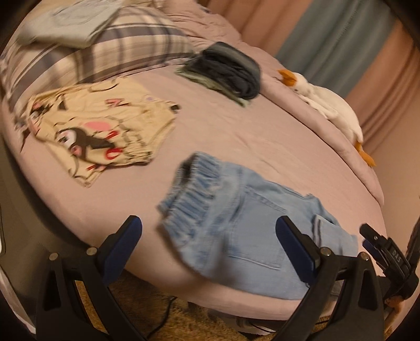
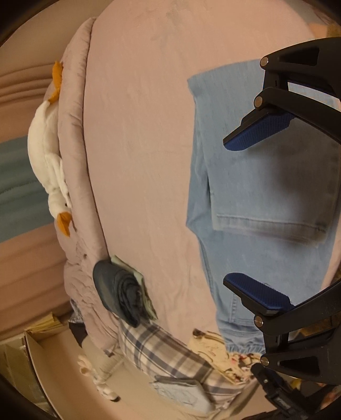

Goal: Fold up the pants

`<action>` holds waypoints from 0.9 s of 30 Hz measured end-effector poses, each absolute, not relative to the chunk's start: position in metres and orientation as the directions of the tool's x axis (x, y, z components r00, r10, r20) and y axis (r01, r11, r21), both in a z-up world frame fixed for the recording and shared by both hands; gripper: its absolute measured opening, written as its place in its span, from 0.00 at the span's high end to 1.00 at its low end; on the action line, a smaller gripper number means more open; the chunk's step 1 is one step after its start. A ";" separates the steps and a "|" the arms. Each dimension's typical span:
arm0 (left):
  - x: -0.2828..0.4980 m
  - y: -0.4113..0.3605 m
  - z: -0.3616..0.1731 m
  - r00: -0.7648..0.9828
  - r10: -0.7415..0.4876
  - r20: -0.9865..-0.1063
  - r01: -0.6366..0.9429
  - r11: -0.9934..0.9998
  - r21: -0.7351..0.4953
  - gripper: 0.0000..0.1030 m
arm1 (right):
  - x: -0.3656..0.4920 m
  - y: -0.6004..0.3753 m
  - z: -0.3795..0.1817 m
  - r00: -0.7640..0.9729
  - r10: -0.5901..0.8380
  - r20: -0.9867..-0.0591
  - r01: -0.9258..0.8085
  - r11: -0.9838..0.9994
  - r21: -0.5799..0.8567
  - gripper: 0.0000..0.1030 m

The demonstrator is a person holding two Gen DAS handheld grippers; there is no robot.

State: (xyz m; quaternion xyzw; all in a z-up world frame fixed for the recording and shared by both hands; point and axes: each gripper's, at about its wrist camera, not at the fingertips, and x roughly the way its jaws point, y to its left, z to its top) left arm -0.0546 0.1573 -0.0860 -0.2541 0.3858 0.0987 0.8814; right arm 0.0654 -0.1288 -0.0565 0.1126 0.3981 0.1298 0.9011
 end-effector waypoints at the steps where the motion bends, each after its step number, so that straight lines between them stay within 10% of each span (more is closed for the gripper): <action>1: -0.056 0.162 -0.088 0.678 -0.016 -0.735 -0.384 0.845 -0.373 0.01 | 0.065 -0.127 -0.058 0.650 0.314 -0.692 -0.139 0.944 0.298 0.09; 27: -0.057 0.187 -0.135 0.649 -0.157 -0.745 -0.398 0.764 -0.507 0.11 | 0.053 -0.077 -0.056 0.592 0.451 -0.668 -0.317 0.892 0.322 0.09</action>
